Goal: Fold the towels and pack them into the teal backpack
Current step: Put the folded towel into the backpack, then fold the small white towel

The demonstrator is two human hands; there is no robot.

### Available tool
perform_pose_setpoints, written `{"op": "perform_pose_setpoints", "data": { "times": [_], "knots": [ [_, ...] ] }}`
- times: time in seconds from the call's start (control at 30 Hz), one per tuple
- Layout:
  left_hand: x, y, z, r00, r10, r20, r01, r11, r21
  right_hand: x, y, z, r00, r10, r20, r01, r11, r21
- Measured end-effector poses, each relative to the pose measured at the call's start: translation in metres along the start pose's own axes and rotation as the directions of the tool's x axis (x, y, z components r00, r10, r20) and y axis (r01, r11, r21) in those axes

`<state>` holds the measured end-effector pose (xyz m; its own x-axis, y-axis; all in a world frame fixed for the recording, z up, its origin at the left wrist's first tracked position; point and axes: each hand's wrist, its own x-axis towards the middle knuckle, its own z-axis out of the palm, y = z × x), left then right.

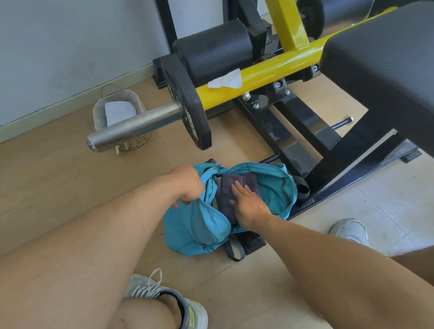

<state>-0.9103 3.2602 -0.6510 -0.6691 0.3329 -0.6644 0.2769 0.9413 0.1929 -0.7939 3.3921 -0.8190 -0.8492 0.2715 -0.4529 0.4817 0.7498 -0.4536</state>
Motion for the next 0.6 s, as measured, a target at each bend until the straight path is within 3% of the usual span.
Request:
{"op": "perform_pose_setpoints", "data": {
  "times": [0.2, 0.3, 0.4, 0.5, 0.6],
  "knots": [
    [-0.013, 0.015, -0.01, 0.994, 0.091, -0.055, -0.093, 0.995, -0.047, -0.009, -0.005, -0.054, 0.974, -0.003, -0.228, 0.032, 0.992, 0.123],
    [-0.018, 0.03, -0.015, 0.97, 0.184, -0.161, -0.213, 0.96, -0.183, -0.018, -0.01, -0.096, 0.943, 0.002, -0.333, 0.046, 0.99, 0.135],
    [-0.029, 0.047, -0.025, 0.888, 0.261, -0.38, -0.401, 0.844, -0.355, -0.027, -0.02, -0.143, 0.899, -0.03, -0.437, 0.091, 0.989, 0.119],
    [-0.04, 0.062, -0.035, 0.769, 0.33, -0.547, -0.579, 0.722, -0.379, -0.038, -0.039, -0.195, 0.821, -0.056, -0.569, 0.159, 0.978, 0.134],
    [-0.053, 0.075, -0.05, 0.675, 0.383, -0.631, -0.696, 0.616, -0.37, -0.053, -0.067, -0.244, 0.728, -0.109, -0.677, 0.265, 0.955, 0.131]
  ]
}}
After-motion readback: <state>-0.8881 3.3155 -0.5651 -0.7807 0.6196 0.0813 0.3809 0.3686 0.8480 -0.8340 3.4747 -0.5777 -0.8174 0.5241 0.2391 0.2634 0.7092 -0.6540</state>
